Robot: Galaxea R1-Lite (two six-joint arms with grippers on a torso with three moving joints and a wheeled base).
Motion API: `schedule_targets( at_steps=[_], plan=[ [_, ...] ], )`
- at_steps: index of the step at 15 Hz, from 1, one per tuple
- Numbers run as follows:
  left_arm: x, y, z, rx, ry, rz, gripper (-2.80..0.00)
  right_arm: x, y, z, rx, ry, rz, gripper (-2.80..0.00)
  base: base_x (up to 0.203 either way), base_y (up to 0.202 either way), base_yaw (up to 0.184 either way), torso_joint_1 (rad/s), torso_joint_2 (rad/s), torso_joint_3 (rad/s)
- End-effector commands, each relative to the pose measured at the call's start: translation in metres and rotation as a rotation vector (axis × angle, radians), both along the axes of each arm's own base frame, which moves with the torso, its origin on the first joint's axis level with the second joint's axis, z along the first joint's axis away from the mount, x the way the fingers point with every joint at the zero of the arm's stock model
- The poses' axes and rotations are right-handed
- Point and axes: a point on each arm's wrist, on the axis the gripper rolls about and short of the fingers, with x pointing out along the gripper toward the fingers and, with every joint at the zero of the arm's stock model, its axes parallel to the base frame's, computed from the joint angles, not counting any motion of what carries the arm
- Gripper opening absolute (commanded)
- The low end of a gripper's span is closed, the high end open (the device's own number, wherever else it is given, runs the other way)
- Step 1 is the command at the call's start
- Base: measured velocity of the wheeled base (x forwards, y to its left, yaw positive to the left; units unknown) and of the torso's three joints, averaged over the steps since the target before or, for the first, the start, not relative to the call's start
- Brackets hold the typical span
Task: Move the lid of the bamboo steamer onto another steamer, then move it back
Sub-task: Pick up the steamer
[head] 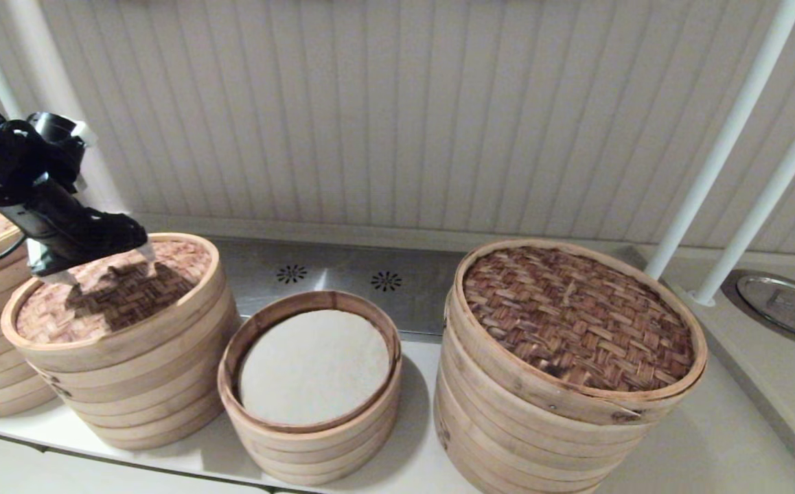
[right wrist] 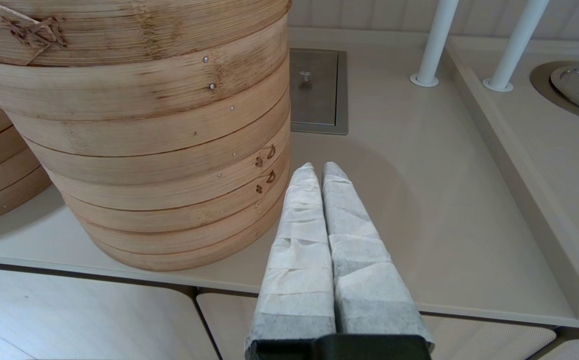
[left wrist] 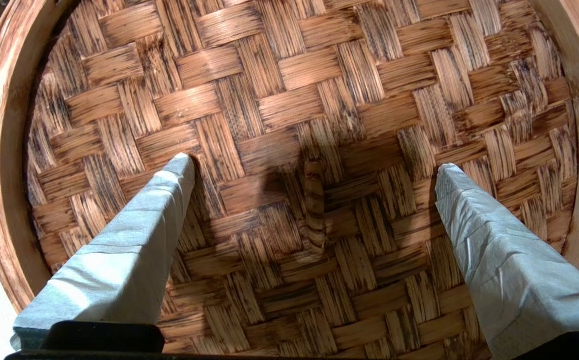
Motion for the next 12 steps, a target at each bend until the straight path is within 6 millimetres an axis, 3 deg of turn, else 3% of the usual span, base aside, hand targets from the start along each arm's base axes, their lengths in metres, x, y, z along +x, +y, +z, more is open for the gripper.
schedule_targets(
  at_steps=[1,2,3,12],
  plan=[
    [-0.0001,0.0003,0.0004,0.002,0.0,0.001,0.0,0.0001,0.0,0.0001,0.0,0.001,-0.001,-2.8,0.0,0.0,0.0,0.0,0.0,0.0],
    [-0.0003,0.0002,0.0009,0.002,0.001,0.002,0.0,0.0001,0.0,0.0001,0.0,0.001,0.0,-2.8,0.0,0.0,0.0,0.0,0.0,0.0],
    [-0.0008,0.0002,0.0014,0.003,0.002,0.002,-2.8,0.0,0.0,0.0001,0.0,0.0,0.001,-2.8,0.0,0.0,0.0,0.0,0.0,0.0],
    [0.0014,-0.0007,-0.0034,-0.003,0.014,0.003,-2.8,0.0001,0.0,0.0001,0.0,0.001,0.002,-2.8,0.0,0.0,0.0,0.0,0.0,0.0]
  ],
)
